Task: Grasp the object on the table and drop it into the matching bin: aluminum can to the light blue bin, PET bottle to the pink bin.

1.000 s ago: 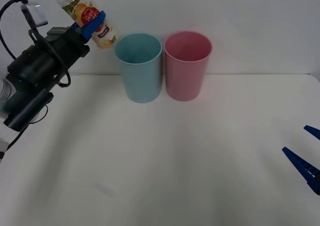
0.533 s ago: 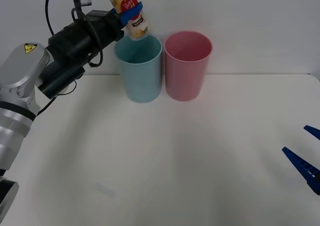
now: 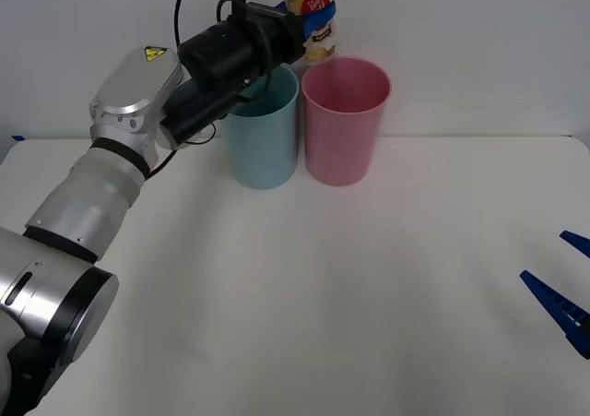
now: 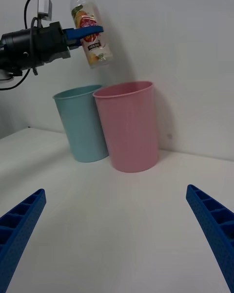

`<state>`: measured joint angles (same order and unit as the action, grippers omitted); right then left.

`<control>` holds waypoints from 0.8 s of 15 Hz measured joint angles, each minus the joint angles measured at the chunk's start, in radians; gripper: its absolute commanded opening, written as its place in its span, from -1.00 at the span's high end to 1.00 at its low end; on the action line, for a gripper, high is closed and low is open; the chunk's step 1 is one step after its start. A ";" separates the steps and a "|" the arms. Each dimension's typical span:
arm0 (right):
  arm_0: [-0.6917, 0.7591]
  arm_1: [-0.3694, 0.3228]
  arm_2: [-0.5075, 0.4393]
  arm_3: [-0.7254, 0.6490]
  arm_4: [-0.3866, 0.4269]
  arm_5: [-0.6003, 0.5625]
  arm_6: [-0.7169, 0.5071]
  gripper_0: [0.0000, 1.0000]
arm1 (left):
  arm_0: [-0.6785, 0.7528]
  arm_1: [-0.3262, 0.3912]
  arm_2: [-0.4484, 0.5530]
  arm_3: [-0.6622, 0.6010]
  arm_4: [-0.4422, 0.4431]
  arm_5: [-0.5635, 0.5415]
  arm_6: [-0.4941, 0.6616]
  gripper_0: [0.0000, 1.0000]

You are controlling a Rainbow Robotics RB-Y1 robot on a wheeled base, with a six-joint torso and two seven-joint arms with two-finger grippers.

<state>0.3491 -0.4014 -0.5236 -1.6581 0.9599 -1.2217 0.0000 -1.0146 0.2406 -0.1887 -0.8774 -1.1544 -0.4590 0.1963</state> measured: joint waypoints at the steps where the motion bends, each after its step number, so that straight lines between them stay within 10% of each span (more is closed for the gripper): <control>1: 0.000 0.000 0.000 0.000 0.000 0.000 0.000 -1.00 | -0.038 -0.025 0.000 0.058 -0.007 0.015 -0.034 0.99; 9: 0.000 0.000 0.000 0.000 0.000 0.000 0.000 -1.00 | -0.127 -0.136 -0.001 0.167 -0.056 0.121 -0.087 0.90; 10: 0.000 0.000 0.000 0.000 0.000 0.000 0.000 -1.00 | -0.127 -0.136 -0.001 0.166 -0.056 0.121 -0.086 0.64; 12: 0.000 0.000 0.000 0.000 0.000 0.000 0.000 -1.00 | -0.127 -0.136 0.000 0.167 -0.055 0.121 -0.086 -1.00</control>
<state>0.3491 -0.4014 -0.5236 -1.6581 0.9599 -1.2217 0.0000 -1.1413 0.1043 -0.1889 -0.7104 -1.2094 -0.3375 0.1103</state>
